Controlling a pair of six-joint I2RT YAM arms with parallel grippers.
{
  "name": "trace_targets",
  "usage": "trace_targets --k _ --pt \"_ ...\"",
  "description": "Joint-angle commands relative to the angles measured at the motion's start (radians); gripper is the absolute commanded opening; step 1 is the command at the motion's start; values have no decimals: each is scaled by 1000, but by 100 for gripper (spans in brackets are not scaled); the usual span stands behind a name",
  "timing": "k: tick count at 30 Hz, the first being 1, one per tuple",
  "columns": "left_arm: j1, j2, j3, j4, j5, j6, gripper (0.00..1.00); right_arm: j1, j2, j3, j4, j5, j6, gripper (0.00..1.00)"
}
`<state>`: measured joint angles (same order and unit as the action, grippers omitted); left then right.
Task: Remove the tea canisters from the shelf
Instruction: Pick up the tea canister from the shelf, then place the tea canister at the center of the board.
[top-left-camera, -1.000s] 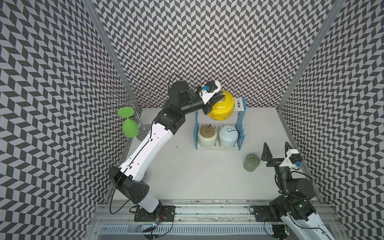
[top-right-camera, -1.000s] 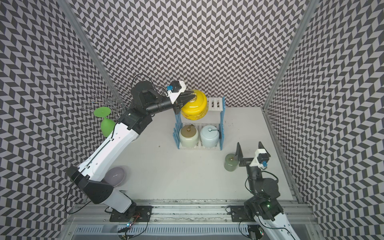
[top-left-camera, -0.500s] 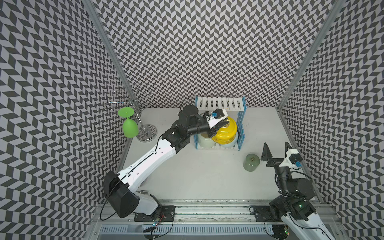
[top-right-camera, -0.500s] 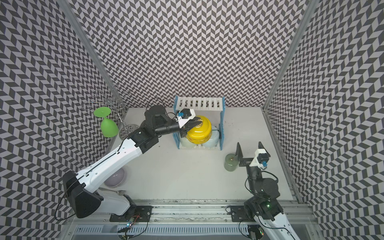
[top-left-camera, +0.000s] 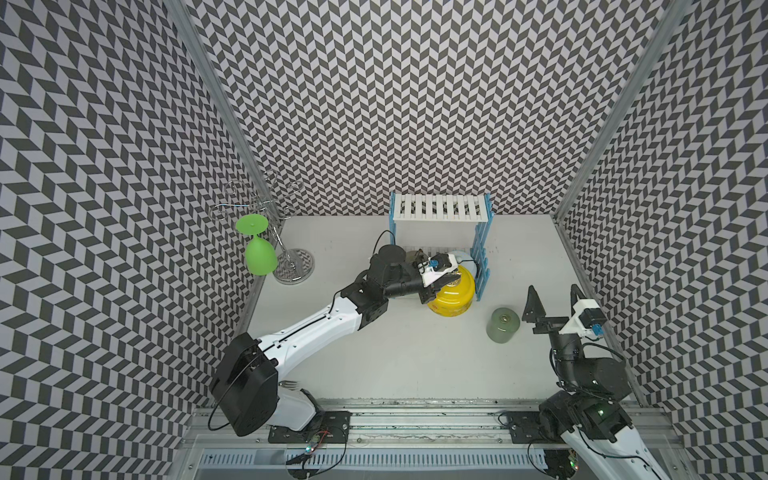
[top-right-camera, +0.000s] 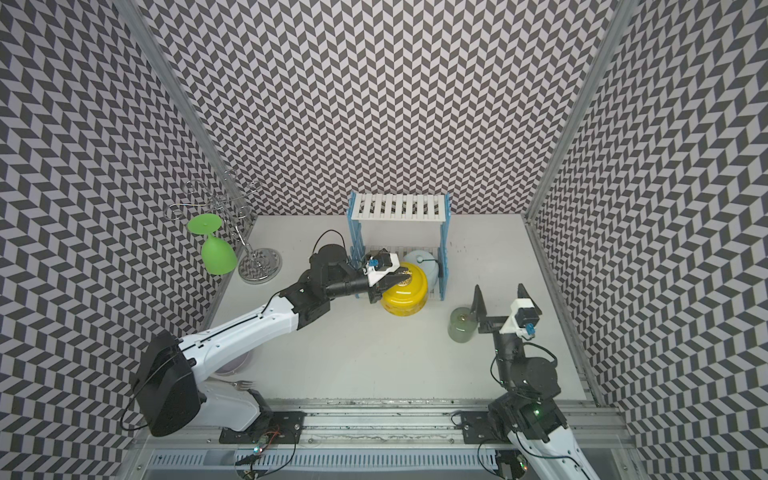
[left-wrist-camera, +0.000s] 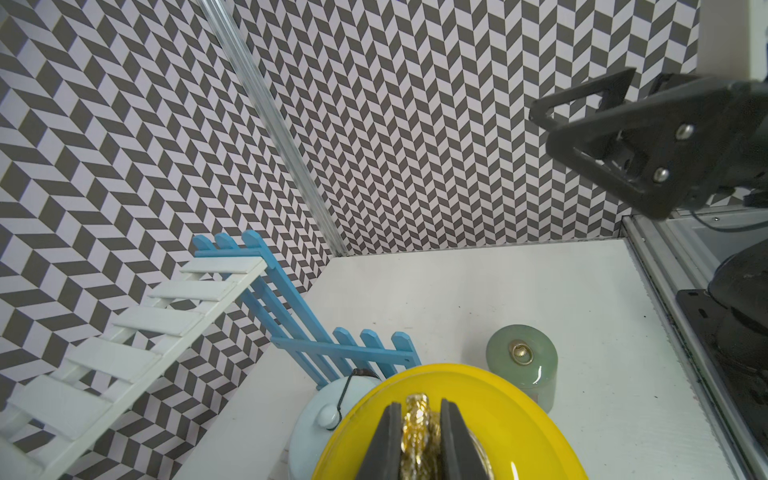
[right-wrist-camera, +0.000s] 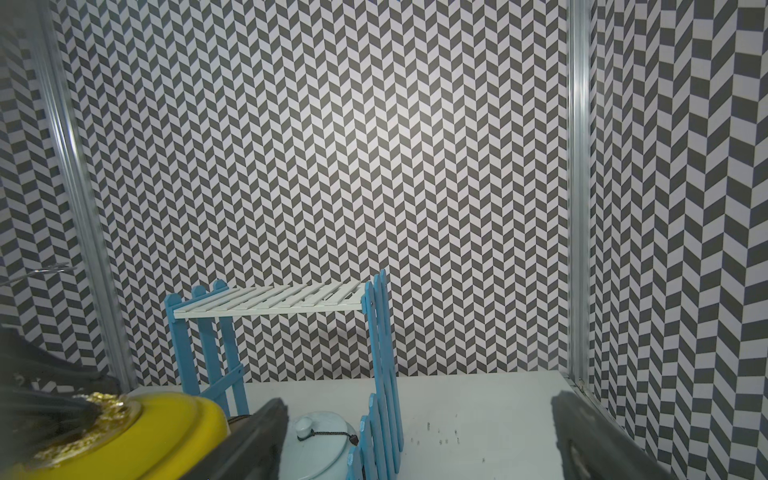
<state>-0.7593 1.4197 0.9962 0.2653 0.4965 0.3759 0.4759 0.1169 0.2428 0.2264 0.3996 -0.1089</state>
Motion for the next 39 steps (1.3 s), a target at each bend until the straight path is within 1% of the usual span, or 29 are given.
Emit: trace_targets --k 1,3,5,7,12,16,23,27,30,33,39 --pt "-12 -51 -85 423 2 -62 0 6 -11 -7 41 12 -7 100" --pt "-15 -51 -172 548 4 -84 0 4 -15 -8 47 18 -12 100" --pt "-36 -57 -253 654 -1 -73 0 5 -16 -8 51 13 -12 100" --pt "-58 -54 -288 674 -4 -64 0 5 -11 -8 45 13 -11 99" --pt "-94 -26 -327 669 5 -66 0 5 -11 -11 56 6 -12 100" --pt "-100 12 -308 645 -19 -101 0 5 -15 -10 46 22 -15 100" --pt "-112 87 -283 692 -36 -99 0 4 -20 -11 50 18 -14 100" --pt "-137 127 -290 723 -63 -65 0 5 -26 -13 57 8 -11 100" --pt "-144 158 -284 742 -72 -75 0 4 -29 -13 53 23 -15 99" --pt "-154 187 -280 763 -85 -72 0 5 -31 -13 60 13 -14 100" --pt "-161 257 -228 772 -115 -92 0 5 -35 -13 61 24 -18 99"
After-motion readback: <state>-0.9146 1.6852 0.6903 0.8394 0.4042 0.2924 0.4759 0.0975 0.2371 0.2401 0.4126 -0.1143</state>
